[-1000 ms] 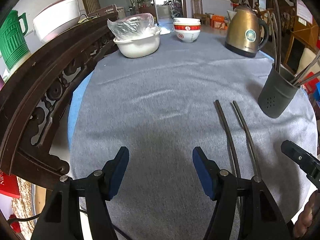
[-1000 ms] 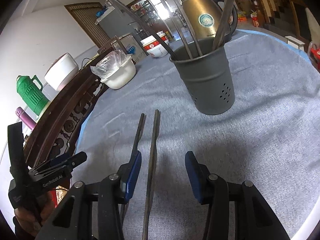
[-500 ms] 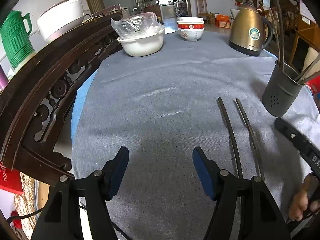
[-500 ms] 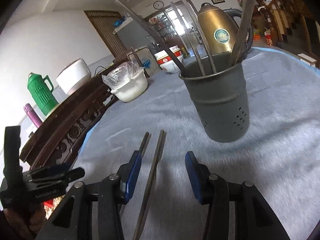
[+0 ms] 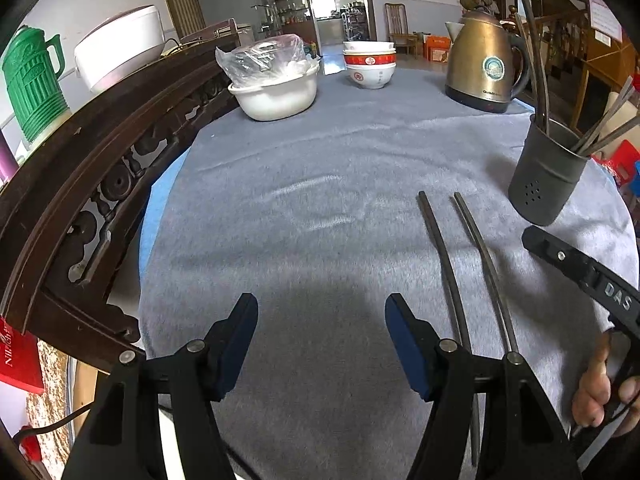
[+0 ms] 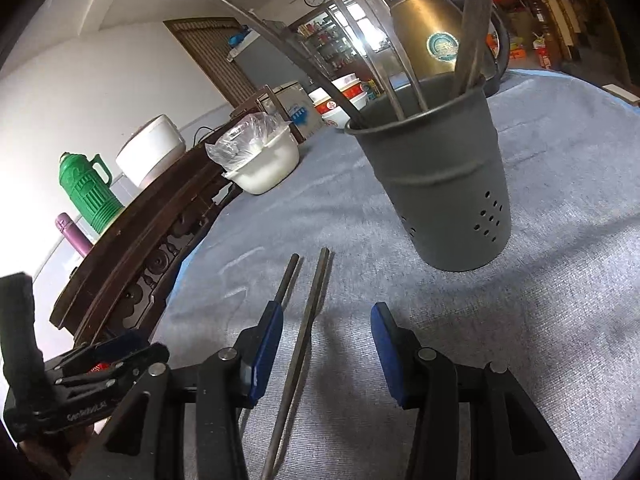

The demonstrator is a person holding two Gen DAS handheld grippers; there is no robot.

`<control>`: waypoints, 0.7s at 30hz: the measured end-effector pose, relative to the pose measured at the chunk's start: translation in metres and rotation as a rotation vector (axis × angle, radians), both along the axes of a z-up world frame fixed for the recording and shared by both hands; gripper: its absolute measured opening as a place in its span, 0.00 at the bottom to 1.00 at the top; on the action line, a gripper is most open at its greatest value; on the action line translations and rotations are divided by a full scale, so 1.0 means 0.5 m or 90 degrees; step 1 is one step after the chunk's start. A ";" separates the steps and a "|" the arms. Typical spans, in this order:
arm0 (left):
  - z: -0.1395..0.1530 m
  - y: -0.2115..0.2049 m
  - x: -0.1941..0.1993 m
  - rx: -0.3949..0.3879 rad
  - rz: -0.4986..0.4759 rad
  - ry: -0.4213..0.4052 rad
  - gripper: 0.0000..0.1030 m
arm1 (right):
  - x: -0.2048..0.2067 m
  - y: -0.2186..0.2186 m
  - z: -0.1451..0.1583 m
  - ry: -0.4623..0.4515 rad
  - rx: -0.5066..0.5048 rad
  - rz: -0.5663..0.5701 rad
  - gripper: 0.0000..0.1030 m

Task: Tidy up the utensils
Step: 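Align both open tools over the two dark chopsticks on the cloth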

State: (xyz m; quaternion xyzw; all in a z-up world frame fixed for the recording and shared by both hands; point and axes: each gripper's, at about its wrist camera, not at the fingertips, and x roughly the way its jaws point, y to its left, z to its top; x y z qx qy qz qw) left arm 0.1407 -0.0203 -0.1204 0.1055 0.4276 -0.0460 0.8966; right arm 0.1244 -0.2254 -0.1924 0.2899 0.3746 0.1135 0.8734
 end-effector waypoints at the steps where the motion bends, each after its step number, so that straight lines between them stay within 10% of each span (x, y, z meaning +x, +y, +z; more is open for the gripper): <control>1: 0.001 0.003 -0.003 -0.001 0.000 0.000 0.65 | 0.002 0.000 -0.001 0.003 -0.001 0.000 0.49; 21: 0.030 0.007 -0.025 0.011 0.011 -0.011 0.65 | -0.001 -0.018 -0.007 0.004 0.017 -0.004 0.49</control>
